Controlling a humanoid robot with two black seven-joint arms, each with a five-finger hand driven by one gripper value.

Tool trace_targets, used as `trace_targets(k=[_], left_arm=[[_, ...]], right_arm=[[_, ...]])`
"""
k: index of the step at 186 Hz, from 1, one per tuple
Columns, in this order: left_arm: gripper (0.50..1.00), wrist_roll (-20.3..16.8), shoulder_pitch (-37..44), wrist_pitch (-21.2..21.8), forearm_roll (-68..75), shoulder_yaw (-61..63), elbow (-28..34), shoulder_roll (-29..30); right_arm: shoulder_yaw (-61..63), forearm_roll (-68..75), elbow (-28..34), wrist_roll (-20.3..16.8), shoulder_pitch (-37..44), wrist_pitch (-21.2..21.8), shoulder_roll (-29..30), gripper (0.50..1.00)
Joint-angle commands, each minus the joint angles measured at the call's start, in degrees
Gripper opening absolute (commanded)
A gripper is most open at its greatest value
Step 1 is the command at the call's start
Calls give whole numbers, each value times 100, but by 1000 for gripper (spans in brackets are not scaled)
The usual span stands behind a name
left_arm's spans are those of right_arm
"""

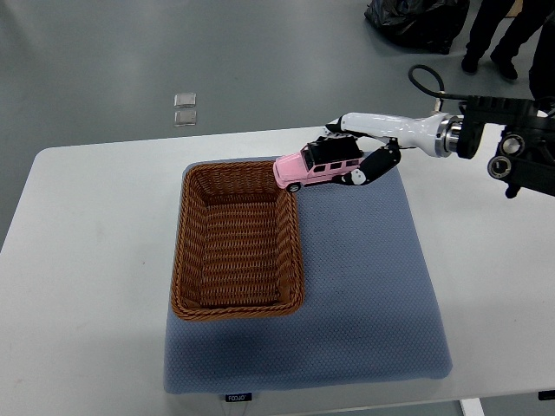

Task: Place pink car in brown basket
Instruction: 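Lower the pink car into the basket and release it from the right hand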

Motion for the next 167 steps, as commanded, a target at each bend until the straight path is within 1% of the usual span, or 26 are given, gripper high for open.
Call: trace_targets(k=[1, 30, 52, 73, 95, 106, 128, 129, 130, 131, 132, 133, 134, 135, 136, 137, 138, 139, 140, 141, 147, 167], left_arm=[[1000, -4, 0, 1, 9, 6, -9, 0], [1000, -4, 0, -8, 18, 6, -18, 0], [1000, -4, 0, -8, 18, 6, -18, 0], [1000, -4, 0, -8, 9, 6, -9, 0], [1000, -4, 0, -8, 9, 6, -9, 0], [1000, -4, 0, -8, 9, 6, -9, 0], [1000, -4, 0, -8, 9, 6, -9, 0], [1000, -4, 0, -8, 9, 6, -9, 0], [1000, -4, 0, -8, 9, 6, -9, 0], [1000, -4, 0, -8, 9, 6, -9, 0], [1000, -4, 0, -8, 9, 6, -9, 0], [1000, -4, 0, -8, 9, 6, -9, 0], [1000, -4, 0, -8, 9, 6, -9, 0], [1000, -4, 0, -8, 9, 6, -9, 0], [1000, -4, 0, -8, 9, 6, -9, 0], [1000, -4, 0, -8, 9, 6, -9, 0], [1000, -4, 0, -8, 9, 6, -9, 0], [1000, -4, 0, -8, 9, 6, -9, 0], [1000, -4, 0, -8, 9, 6, -9, 0], [1000, -4, 0, 1, 9, 6, -9, 0], [1000, -4, 0, 1, 9, 6, -9, 0], [1000, -4, 0, 1, 0, 15, 0, 0]], right_arm=[[-144, 17, -468, -1, 177, 21, 777, 500], [-382, 17, -1207, 8, 195, 3, 1911, 500], [-417, -10, -1532, 8, 116, -41, 2360, 500], [-584, -62, -1708, 8, -16, -59, 2562, 500], [-602, -71, -1770, 8, -69, -67, 2571, 500], [-602, -80, -1831, 8, -192, -173, 2571, 500], [-602, -80, -1875, 8, -288, -234, 2571, 500], [-593, -80, -1875, 8, -306, -243, 2571, 551], [-593, -80, -1875, 8, -306, -243, 2571, 552], [-584, -80, -1884, 8, -315, -243, 2571, 610], [-584, -80, -1884, 8, -315, -243, 2571, 611], [-584, -71, -1884, 8, -315, -243, 2571, 682], [-584, -71, -1884, 8, -315, -243, 2571, 682], [-584, -71, -1884, 8, -324, -243, 2580, 753], [-584, -71, -1884, 8, -324, -243, 2580, 754], [-575, -62, -1884, 8, -332, -243, 2589, 808], [-575, -62, -1884, 8, -332, -243, 2589, 809], [-575, -45, -1884, 8, -332, -234, 2597, 845], [-575, -45, -1884, 8, -332, -234, 2597, 846], [-558, -27, -1884, 8, -341, -234, 2606, 876], [-540, -10, -1884, 8, -359, -234, 2615, 901], [-505, -1, -1875, 8, -368, -243, 2571, 909]])
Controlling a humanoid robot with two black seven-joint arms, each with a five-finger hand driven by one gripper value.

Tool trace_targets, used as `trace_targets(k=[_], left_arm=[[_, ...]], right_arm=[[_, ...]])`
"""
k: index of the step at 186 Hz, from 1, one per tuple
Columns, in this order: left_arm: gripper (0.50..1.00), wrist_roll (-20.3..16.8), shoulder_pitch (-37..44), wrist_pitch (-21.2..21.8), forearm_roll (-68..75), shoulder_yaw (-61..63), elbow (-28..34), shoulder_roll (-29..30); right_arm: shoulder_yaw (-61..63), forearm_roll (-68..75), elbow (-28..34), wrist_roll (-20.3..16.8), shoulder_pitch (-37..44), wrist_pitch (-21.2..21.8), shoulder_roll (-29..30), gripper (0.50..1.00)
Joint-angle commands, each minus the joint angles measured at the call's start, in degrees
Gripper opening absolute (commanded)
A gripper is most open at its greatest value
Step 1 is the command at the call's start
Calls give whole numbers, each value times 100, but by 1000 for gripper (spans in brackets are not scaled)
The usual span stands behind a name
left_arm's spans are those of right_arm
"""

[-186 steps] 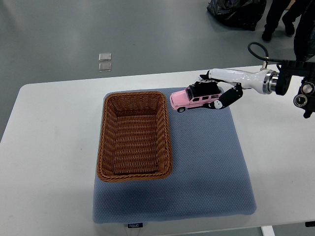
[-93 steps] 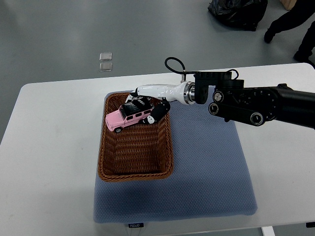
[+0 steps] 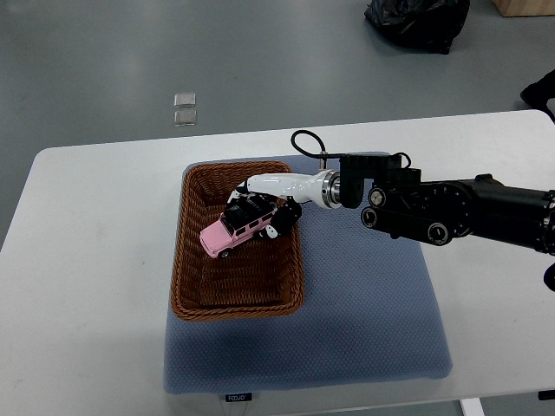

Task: Place pink car in brown basket
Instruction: 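Lower the pink car into the basket and release it from the right hand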

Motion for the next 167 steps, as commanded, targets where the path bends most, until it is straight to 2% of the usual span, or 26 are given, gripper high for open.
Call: trace_targets(k=[1, 20, 40, 52, 53, 75, 100, 126, 167], left_arm=[[1000, 0, 0, 8, -7, 9, 8, 0], [1000, 0, 0, 8, -7, 17, 8, 0], [1000, 0, 0, 8, -7, 17, 8, 0], [1000, 0, 0, -1, -7, 17, 8, 0], [1000, 0, 0, 8, -7, 17, 8, 0], [1000, 0, 0, 8, -7, 9, 8, 0], [1000, 8, 0, 8, -7, 9, 8, 0], [1000, 0, 0, 8, -7, 9, -1, 0], [1000, 0, 0, 8, -7, 9, 8, 0]], right_arm=[[44, 23, 7, -1, -18, -8, -31, 909], [149, 41, -2, 8, -9, -26, -101, 909], [1133, 330, 7, 8, -53, 27, -444, 909], [1230, 384, 7, 8, -80, 27, -479, 909], [1726, 697, 7, 17, -315, 35, -644, 909], [3146, 1596, 7, 245, -1029, 62, -883, 909], [4719, 2783, 7, 518, -2145, 62, -681, 909], [5949, 4162, -133, 535, -2988, 71, 13, 909], [6416, 5033, -476, 544, -3182, 343, 154, 911]])
